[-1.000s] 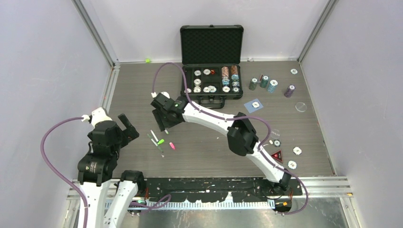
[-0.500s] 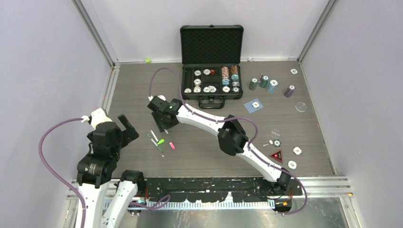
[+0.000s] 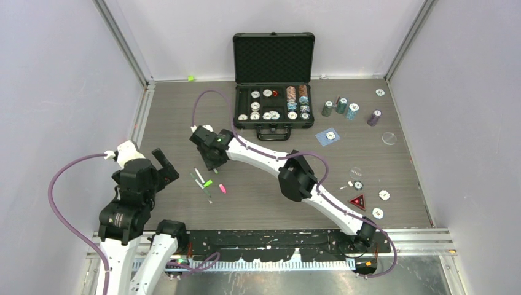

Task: Insert the pens into the pen caps

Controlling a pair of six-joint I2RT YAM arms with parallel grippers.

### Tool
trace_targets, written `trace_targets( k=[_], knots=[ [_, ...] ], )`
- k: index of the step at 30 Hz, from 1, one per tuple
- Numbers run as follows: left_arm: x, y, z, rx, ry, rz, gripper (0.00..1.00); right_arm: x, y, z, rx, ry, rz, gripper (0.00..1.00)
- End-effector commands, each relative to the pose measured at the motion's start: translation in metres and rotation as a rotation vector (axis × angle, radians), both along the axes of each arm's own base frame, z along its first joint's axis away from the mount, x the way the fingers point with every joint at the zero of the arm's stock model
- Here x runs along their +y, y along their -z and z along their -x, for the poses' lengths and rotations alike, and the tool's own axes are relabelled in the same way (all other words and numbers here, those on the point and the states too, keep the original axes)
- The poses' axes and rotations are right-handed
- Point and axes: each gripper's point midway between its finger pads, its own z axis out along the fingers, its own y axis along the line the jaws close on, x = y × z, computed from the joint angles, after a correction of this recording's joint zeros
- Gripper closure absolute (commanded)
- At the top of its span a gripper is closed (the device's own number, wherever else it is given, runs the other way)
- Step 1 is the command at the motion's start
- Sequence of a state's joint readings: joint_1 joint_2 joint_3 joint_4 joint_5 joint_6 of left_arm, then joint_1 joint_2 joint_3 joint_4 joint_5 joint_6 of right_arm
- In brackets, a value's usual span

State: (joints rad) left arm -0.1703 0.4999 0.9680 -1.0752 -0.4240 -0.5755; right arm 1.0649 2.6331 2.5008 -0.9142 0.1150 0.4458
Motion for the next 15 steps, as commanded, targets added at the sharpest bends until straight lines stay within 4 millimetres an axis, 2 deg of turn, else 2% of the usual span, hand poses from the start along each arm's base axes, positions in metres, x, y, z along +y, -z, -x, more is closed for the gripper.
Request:
trace_targets(
  k=[1, 8, 15],
  knots=[
    [0.004, -0.011, 0.002, -0.039, -0.025, 0.002, 0.01, 0.012, -0.010, -0.001, -0.022, -0.024, -0.034, 0.68],
    [0.004, -0.010, 0.002, -0.035, -0.026, 0.000, 0.02, 0.007, 0.001, 0.000, -0.029, -0.016, 0.005, 0.78],
    [0.005, -0.008, 0.001, -0.024, -0.031, -0.007, 0.01, -0.011, 0.002, -0.008, -0.083, 0.005, 0.082, 0.99]
  ],
)
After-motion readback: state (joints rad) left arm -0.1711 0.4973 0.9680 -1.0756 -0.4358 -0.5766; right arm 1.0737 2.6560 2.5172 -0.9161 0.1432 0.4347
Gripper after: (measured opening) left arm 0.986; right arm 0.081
